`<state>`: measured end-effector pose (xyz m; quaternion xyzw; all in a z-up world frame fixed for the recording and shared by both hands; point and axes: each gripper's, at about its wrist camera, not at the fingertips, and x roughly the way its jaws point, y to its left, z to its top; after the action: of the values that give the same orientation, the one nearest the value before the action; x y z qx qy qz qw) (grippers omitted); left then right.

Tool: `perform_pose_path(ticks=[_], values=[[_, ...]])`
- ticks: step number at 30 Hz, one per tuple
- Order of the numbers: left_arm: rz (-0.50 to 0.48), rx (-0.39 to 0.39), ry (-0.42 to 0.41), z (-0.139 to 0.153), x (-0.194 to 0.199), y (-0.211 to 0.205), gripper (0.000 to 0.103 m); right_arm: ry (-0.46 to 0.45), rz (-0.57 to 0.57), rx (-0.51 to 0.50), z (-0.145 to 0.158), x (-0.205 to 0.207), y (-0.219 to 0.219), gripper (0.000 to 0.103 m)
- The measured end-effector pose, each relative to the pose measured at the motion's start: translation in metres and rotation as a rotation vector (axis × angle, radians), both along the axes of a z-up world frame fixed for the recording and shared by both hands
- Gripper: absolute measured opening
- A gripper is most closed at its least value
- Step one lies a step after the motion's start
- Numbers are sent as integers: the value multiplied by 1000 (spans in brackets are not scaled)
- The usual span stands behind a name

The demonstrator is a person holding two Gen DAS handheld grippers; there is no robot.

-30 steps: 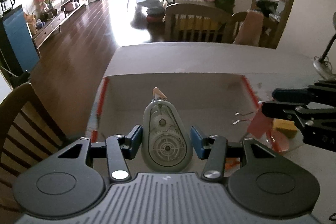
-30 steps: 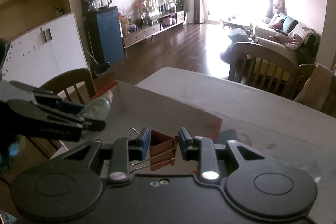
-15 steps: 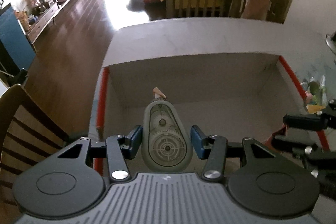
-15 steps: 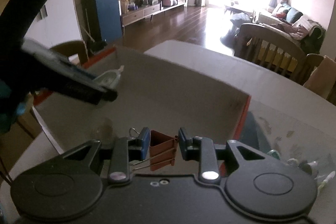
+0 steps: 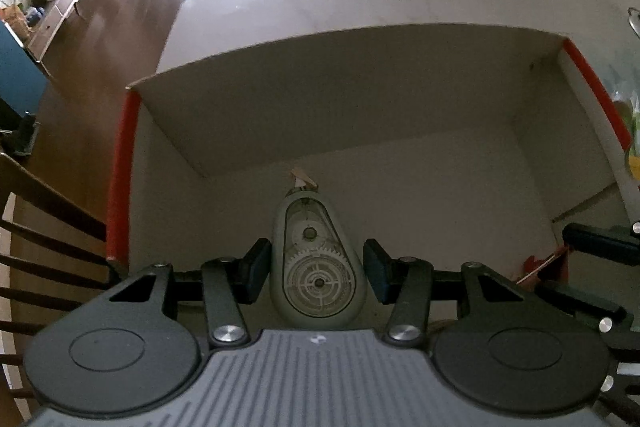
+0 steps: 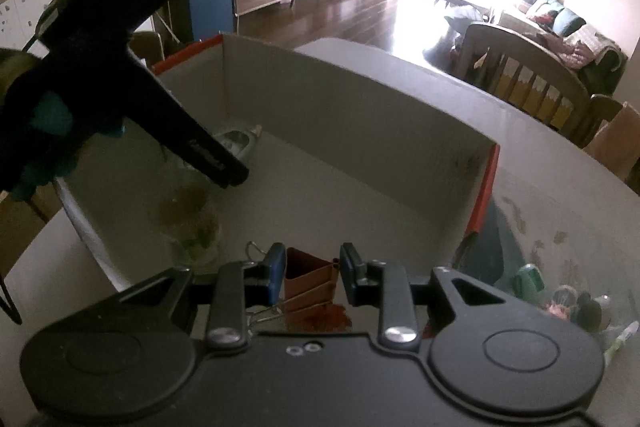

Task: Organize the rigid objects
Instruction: 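Carry the tape and clip into the white box while both tools open to release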

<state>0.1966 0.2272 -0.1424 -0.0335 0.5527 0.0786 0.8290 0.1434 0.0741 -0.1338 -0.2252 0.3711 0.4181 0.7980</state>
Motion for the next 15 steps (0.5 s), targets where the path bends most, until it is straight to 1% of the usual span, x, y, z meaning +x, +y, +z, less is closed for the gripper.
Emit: perform_pose_path(ticks=[5, 9, 11, 15], values=[[-20, -2, 73, -10, 1, -4, 50, 26, 9, 0, 0, -7, -1, 30], [-23, 21, 113, -16, 0, -10, 50, 40, 7, 7, 3, -6, -3, 33], [-21, 21, 120, -16, -2, -10, 50, 44, 4, 7, 5, -5, -5, 35], [-17, 29, 100, -12, -9, -14, 50, 59, -4, 29, 12, -5, -12, 41]])
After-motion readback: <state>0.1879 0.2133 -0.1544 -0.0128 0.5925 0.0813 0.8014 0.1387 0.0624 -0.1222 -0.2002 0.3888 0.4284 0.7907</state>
